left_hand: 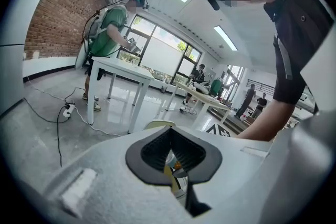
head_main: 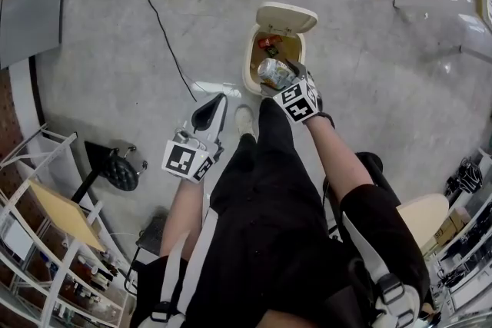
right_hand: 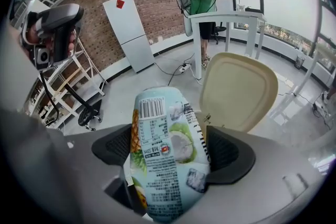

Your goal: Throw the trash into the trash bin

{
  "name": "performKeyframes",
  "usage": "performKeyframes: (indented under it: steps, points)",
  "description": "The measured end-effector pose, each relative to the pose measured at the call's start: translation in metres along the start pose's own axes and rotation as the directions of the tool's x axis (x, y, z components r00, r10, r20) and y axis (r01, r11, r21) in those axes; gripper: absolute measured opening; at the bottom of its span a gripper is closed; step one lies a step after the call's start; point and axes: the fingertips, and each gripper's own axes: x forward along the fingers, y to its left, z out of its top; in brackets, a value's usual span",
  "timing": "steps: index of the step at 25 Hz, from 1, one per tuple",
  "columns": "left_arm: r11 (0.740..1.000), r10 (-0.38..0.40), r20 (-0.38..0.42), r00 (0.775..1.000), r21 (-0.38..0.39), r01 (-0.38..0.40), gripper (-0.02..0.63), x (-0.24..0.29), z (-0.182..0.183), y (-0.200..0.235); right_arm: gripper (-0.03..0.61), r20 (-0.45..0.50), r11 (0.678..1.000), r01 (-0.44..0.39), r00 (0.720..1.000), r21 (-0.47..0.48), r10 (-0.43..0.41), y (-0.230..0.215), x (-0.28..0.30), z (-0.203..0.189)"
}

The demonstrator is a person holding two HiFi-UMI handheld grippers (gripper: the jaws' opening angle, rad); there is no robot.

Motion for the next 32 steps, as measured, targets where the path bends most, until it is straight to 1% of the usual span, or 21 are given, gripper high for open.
performKeyframes:
  steps: [6, 12, 15, 18, 21, 25, 26, 32]
  points:
    - [1.0, -0.007, 0.008, 1.0, 0.006, 0.007, 0.0, -0.008, -0.001, -0.002, 0.434, 0.003, 1.0, 0.023, 1.0, 0.011, -0.023, -0.003, 0.0, -0.002]
    - [1.0, -0.01, -0.012, 1.0, 0.002, 0.01, 0.0, -0.017, -0.019, -0.003, 0.434, -0.015, 0.999, 0.045, 0.999, 0.004, -0.045, 0.0, 0.01, -0.014]
    - [1.0, -0.011, -0.017, 1.0, 0.002, 0.011, 0.0, -0.018, -0.025, -0.004, 0.436, -0.006, 0.998, 0.059, 0.998, -0.003, -0.059, -0.004, 0.014, -0.016]
    - [1.0, -0.012, -0.015, 1.0, 0.001, 0.012, 0.0, -0.02, -0.024, -0.006, 0.44, 0.0, 0.998, 0.054, 0.999, 0.012, -0.054, -0.005, 0.012, -0.017]
    - [1.0, -0.009, -0.009, 1.0, 0.004, 0.009, 0.0, -0.02, -0.021, -0.007, 0.465, 0.021, 0.999, 0.044, 0.999, 0.024, -0.045, -0.004, 0.008, -0.014]
    - [1.0, -0.005, 0.006, 1.0, 0.007, 0.005, 0.0, -0.021, -0.015, -0.01, 0.463, 0.045, 0.999, 0.05, 0.998, 0.022, -0.051, -0.005, 0.0, -0.011]
    - [1.0, -0.004, 0.011, 1.0, 0.009, 0.003, 0.0, -0.022, -0.013, -0.011, 0.458, 0.048, 0.998, 0.054, 0.997, 0.019, -0.055, -0.005, -0.002, -0.011]
    - [1.0, 0.007, 0.043, 0.999, 0.01, -0.007, 0.0, -0.032, -0.006, -0.011, 0.342, 0.079, 0.997, 0.076, 0.994, 0.006, -0.077, -0.004, -0.021, -0.007]
